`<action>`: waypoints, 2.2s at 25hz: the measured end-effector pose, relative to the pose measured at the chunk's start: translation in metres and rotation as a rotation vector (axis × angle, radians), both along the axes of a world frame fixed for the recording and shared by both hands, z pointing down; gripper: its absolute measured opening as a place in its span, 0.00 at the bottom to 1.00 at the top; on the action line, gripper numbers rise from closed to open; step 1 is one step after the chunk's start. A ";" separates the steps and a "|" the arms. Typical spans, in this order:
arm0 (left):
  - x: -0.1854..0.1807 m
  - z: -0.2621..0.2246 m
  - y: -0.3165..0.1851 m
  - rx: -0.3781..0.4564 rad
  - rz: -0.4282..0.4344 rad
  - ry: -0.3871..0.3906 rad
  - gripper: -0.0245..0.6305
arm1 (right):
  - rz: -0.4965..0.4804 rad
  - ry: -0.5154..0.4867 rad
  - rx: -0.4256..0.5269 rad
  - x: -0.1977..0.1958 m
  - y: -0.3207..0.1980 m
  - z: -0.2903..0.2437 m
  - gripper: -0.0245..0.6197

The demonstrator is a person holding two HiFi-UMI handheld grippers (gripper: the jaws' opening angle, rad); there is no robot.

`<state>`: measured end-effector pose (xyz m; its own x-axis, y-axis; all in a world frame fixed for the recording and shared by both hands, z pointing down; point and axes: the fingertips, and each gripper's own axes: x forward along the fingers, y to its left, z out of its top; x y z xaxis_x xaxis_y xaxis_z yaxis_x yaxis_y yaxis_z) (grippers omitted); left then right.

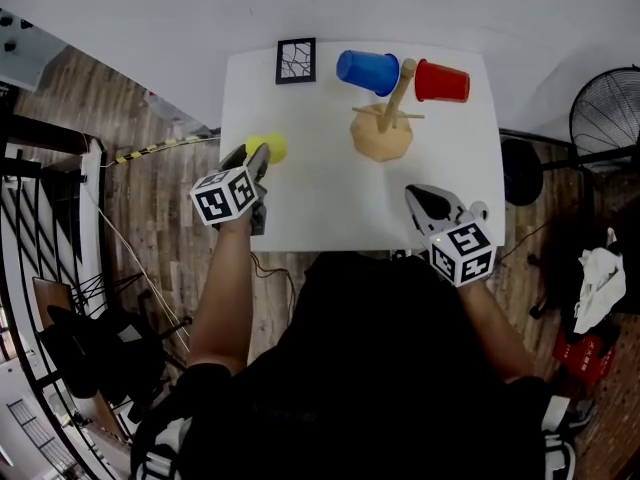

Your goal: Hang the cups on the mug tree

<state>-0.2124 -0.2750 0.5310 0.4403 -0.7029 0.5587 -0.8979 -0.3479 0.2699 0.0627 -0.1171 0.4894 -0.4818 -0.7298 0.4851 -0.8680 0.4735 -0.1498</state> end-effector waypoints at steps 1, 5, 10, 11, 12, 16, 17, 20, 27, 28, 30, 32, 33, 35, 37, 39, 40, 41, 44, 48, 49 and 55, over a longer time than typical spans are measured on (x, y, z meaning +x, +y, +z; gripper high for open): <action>0.008 -0.004 0.000 0.003 0.005 0.029 0.37 | 0.001 -0.001 0.002 0.002 0.000 0.000 0.05; 0.036 -0.022 -0.002 -0.003 0.027 0.143 0.37 | 0.007 -0.006 0.007 0.011 0.000 -0.004 0.05; 0.065 -0.040 -0.009 -0.009 0.035 0.293 0.37 | 0.007 -0.011 0.014 0.022 -0.002 -0.006 0.05; 0.070 -0.043 -0.011 -0.013 0.035 0.324 0.37 | 0.008 -0.013 0.014 0.023 -0.002 -0.006 0.05; 0.075 -0.045 -0.012 -0.017 0.035 0.352 0.37 | 0.009 -0.015 0.012 0.025 -0.002 -0.006 0.05; 0.093 -0.050 -0.019 -0.031 0.047 0.412 0.37 | 0.014 -0.021 0.005 0.029 -0.002 -0.006 0.05; 0.098 -0.050 -0.020 -0.034 0.053 0.419 0.37 | 0.015 -0.023 0.004 0.030 -0.002 -0.006 0.05; 0.110 -0.049 -0.024 -0.049 0.066 0.436 0.37 | 0.025 -0.027 -0.003 0.034 0.000 -0.004 0.05; 0.135 -0.041 -0.027 -0.099 0.098 0.488 0.37 | 0.056 -0.035 -0.026 0.045 0.006 0.004 0.05; 0.138 -0.037 -0.028 -0.107 0.099 0.489 0.37 | 0.061 -0.035 -0.026 0.047 0.007 0.004 0.05; 0.144 -0.031 -0.028 -0.123 0.099 0.491 0.37 | 0.073 -0.036 -0.026 0.050 0.009 0.004 0.05; 0.151 -0.026 -0.029 -0.135 0.103 0.493 0.37 | 0.084 -0.038 -0.027 0.054 0.011 0.004 0.05; 0.155 -0.024 -0.029 -0.140 0.108 0.493 0.37 | 0.091 -0.038 -0.028 0.056 0.011 0.005 0.05; 0.163 -0.020 -0.029 -0.152 0.122 0.491 0.37 | 0.105 -0.040 -0.034 0.061 0.012 0.007 0.05; 0.171 -0.017 -0.028 -0.164 0.143 0.485 0.37 | 0.116 -0.043 -0.038 0.063 0.013 0.008 0.05; 0.177 -0.016 -0.029 -0.168 0.163 0.473 0.37 | 0.123 -0.043 -0.038 0.064 0.013 0.008 0.05; 0.180 -0.015 -0.029 -0.169 0.171 0.467 0.37 | 0.126 -0.043 -0.037 0.064 0.013 0.008 0.05; 0.183 -0.014 -0.029 -0.170 0.178 0.461 0.37 | 0.129 -0.042 -0.037 0.065 0.013 0.008 0.05; 0.189 -0.012 -0.028 -0.174 0.192 0.447 0.37 | 0.143 -0.042 -0.038 0.068 0.016 0.008 0.05; 0.195 -0.005 -0.025 -0.183 0.211 0.426 0.37 | 0.154 -0.040 -0.040 0.069 0.018 0.008 0.05; 0.197 -0.004 -0.024 -0.184 0.218 0.419 0.37 | 0.155 -0.039 -0.041 0.069 0.018 0.008 0.05; 0.206 0.003 -0.021 -0.188 0.263 0.376 0.37 | 0.167 -0.034 -0.041 0.069 0.021 0.007 0.05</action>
